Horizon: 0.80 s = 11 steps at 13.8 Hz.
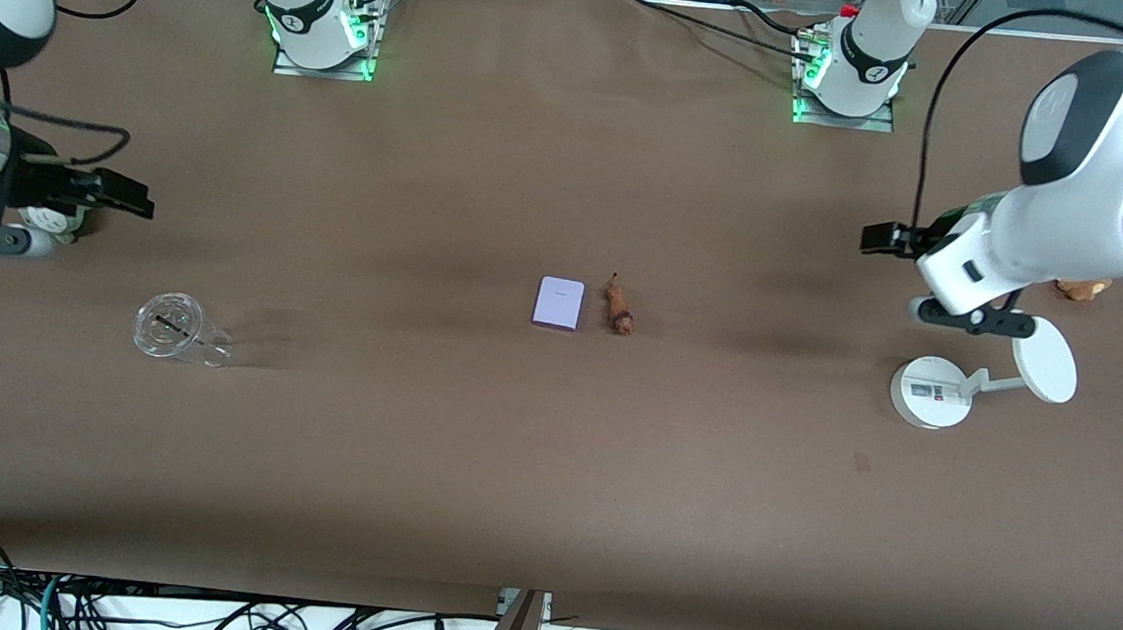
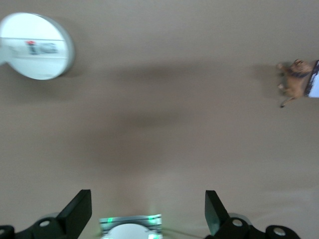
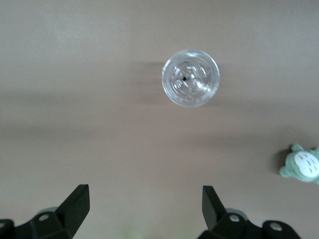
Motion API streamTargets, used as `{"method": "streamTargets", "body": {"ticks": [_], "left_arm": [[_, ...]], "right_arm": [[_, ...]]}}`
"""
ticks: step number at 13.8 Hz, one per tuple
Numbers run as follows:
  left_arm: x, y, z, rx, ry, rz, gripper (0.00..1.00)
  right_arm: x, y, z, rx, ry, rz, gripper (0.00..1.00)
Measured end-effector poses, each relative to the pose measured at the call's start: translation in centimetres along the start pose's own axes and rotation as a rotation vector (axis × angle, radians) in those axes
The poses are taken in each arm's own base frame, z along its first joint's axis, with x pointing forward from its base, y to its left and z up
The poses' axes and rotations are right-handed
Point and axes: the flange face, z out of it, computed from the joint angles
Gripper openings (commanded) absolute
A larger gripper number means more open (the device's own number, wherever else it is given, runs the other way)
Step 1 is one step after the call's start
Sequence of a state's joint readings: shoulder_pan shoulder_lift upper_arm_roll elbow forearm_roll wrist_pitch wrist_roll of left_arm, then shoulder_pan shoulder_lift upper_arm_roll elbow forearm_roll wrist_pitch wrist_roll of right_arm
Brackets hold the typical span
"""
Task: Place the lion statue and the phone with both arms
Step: 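Reach the left gripper toward the lion statue while the right gripper moves out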
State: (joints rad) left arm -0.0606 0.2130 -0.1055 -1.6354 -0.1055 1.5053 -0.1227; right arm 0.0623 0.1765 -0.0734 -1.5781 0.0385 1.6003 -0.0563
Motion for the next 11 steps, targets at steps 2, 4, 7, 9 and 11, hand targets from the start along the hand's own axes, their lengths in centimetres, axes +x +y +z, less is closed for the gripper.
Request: {"method": "streamTargets", "body": {"ticks": [2,4,7,9,11], "left_arm": [[1.6,3.4,2.3,-0.004,0.021,-0.046,1.0],[3.2,8.3,5.5,0.004,0.056,-0.088,1.0],[5.5,16.6,11.7,-0.006,0.135,-0.103,1.0],[6.7,21.2,16.4,-0.026,0.187,-0.1,1.0],[7.2,24.5,20.5,-0.046,0.22,-0.134,1.0]], "right_arm": [[1.1,-2.9,1.7,-0.009,-0.014,-0.047,1.0],[2.5,-6.1,3.8,-0.018,-0.019,-0.093,1.0],[5.0,-10.5,6.8,-0.029,0.008,-0.076,1.0],[6.2,-13.3,8.3,-0.03,0.046,-0.015,1.0],[6.7,-16.0,9.9,-0.034,0.055,-0.001,1.0]]}}
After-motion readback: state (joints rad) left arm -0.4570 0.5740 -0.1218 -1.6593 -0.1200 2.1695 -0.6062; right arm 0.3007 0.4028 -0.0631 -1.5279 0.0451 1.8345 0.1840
